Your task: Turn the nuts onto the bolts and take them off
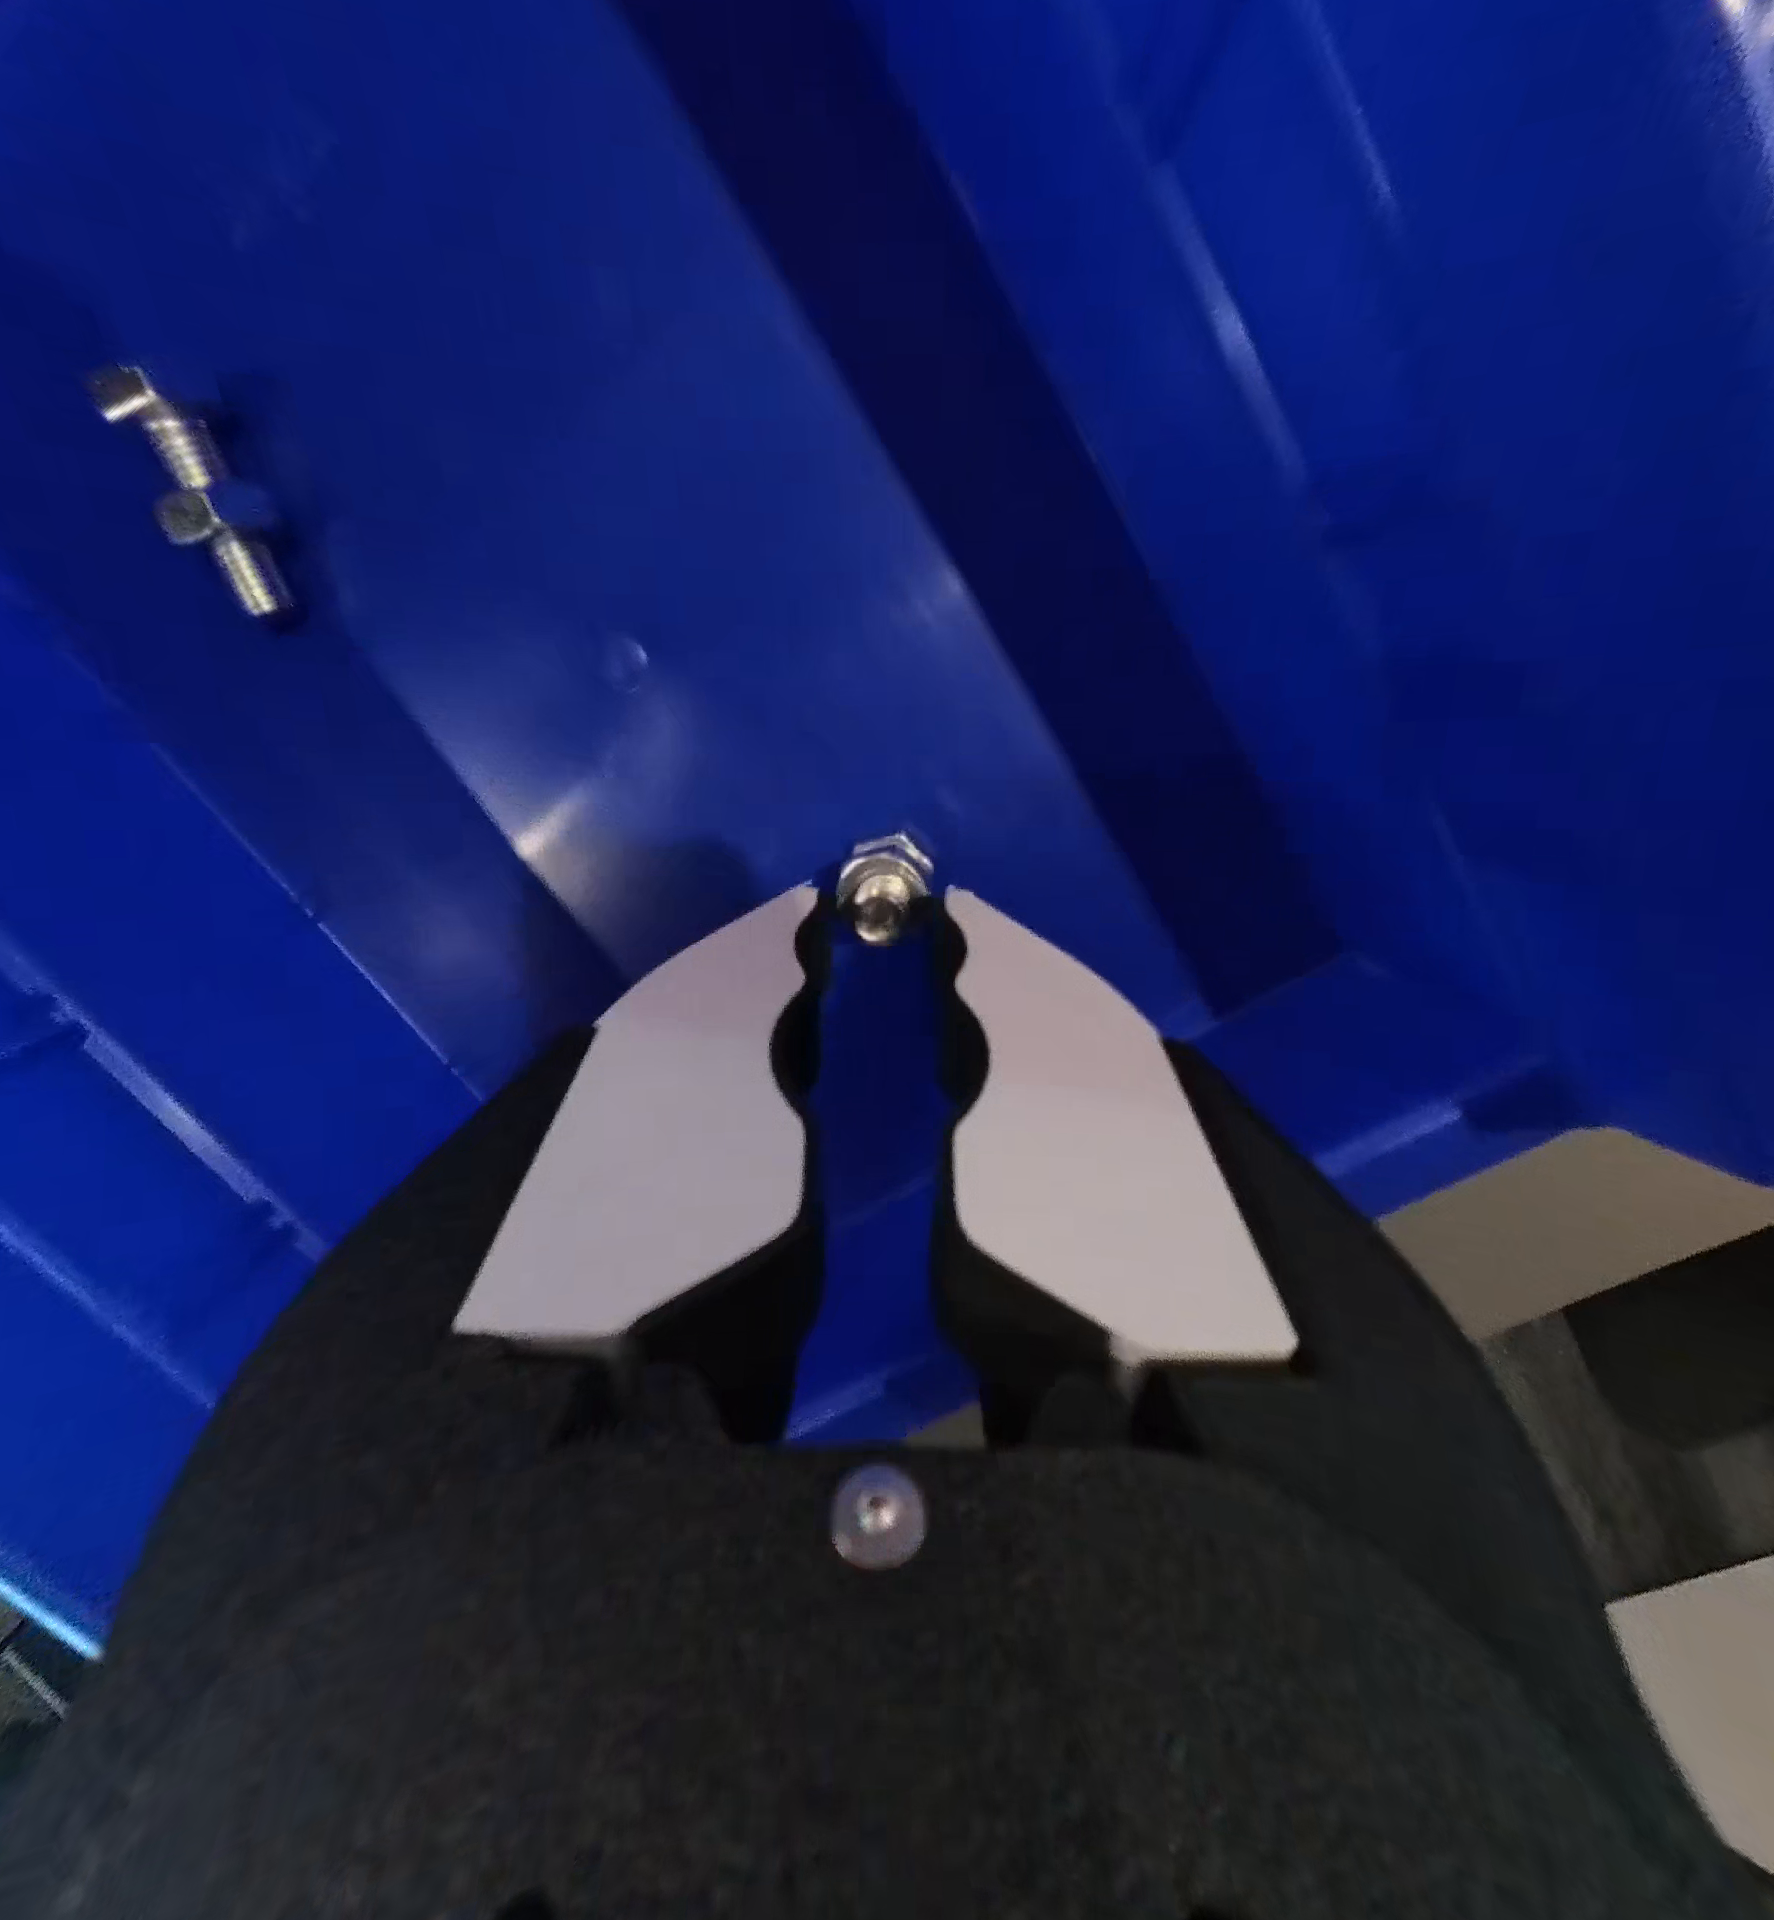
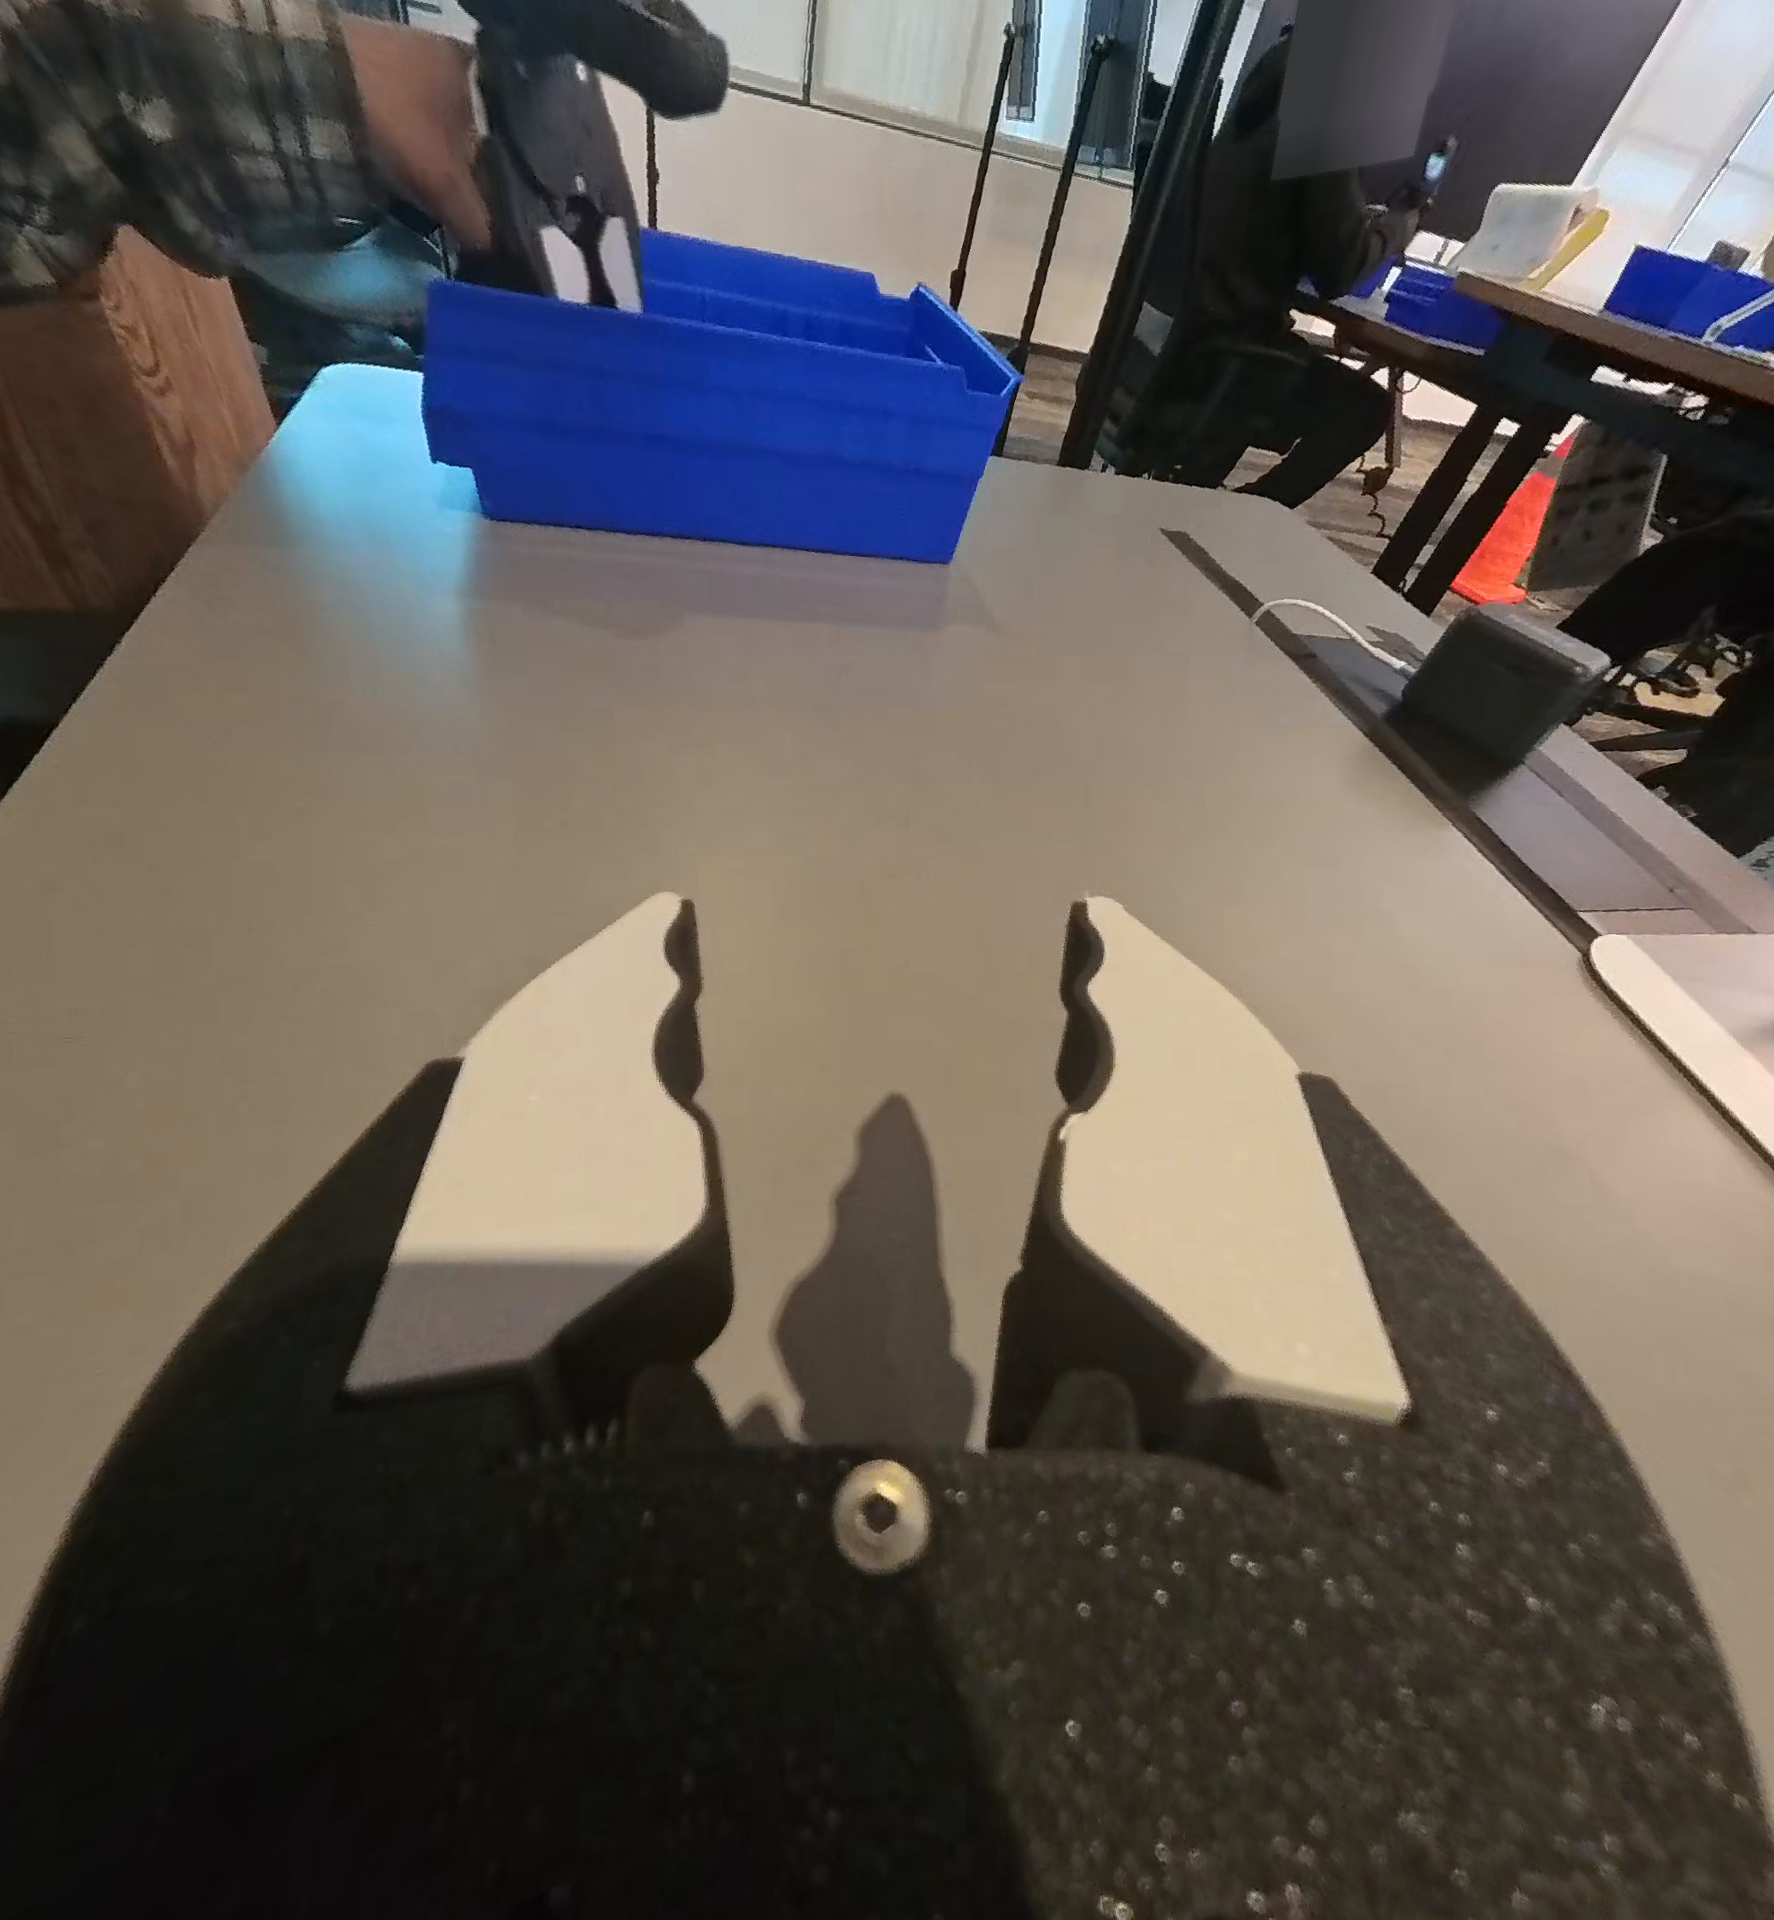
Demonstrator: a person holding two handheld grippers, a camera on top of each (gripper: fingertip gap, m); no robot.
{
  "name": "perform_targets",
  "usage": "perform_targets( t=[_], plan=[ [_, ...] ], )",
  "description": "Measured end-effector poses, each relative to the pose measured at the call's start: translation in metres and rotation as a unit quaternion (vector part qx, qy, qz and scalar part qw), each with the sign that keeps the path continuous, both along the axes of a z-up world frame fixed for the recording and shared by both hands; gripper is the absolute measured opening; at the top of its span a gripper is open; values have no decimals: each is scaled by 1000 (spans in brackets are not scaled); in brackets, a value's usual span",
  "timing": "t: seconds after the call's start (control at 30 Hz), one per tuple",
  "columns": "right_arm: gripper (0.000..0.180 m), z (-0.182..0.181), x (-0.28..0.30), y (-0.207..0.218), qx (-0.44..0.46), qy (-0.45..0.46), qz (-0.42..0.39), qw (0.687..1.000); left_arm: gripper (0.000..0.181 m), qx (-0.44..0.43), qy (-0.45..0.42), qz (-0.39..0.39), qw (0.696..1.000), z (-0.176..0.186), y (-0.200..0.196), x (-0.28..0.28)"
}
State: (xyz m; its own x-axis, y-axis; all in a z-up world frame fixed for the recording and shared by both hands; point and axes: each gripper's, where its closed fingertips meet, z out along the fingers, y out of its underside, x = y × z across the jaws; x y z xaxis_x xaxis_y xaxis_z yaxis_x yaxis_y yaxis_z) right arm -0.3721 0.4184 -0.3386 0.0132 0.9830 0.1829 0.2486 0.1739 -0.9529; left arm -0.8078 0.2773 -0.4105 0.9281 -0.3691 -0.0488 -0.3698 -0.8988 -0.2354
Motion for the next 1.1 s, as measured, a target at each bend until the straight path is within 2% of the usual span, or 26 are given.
perform_targets(
  t=[0.03, 0.23, 0.4, 0.53, 0.63, 0.73, 0.87, 1.1],
  plan=[
    [66, 0, 0, 0, 0, 0, 0, 1000, 18, 2, 1, 3, 1000, 1, 2, 0],
    [64, -3, 0, 2, 4, -9, -3, 1000, 17, 37, 15, 31, 999, 18, 15, -7],
    [60, -2, 2, 4, -6, -3, -2, 1000, 17, 96, 33, 37, 994, 83, 36, -5],
    [59, -1, 4, 6, -24, 8, 0, 1000, 16, 132, 33, -33, 990, 143, 69, 54],
    [57, -1, 6, 9, -35, 14, 1, 999, 17, 139, 18, -118, 983, 161, 99, 128],
    [56, -1, 12, 16, -37, 14, -8, 999, 16, 128, 0, -207, 970, 149, 130, 210],
    [55, 2, 29, 36, -31, 14, -32, 999, 16, 86, -15, -306, 948, 98, 163, 307],
    [52, -8, 61, 67, -60, 1, -61, 996, 16, 28, -9, -407, 913, 30, 190, 407]
  ],
)
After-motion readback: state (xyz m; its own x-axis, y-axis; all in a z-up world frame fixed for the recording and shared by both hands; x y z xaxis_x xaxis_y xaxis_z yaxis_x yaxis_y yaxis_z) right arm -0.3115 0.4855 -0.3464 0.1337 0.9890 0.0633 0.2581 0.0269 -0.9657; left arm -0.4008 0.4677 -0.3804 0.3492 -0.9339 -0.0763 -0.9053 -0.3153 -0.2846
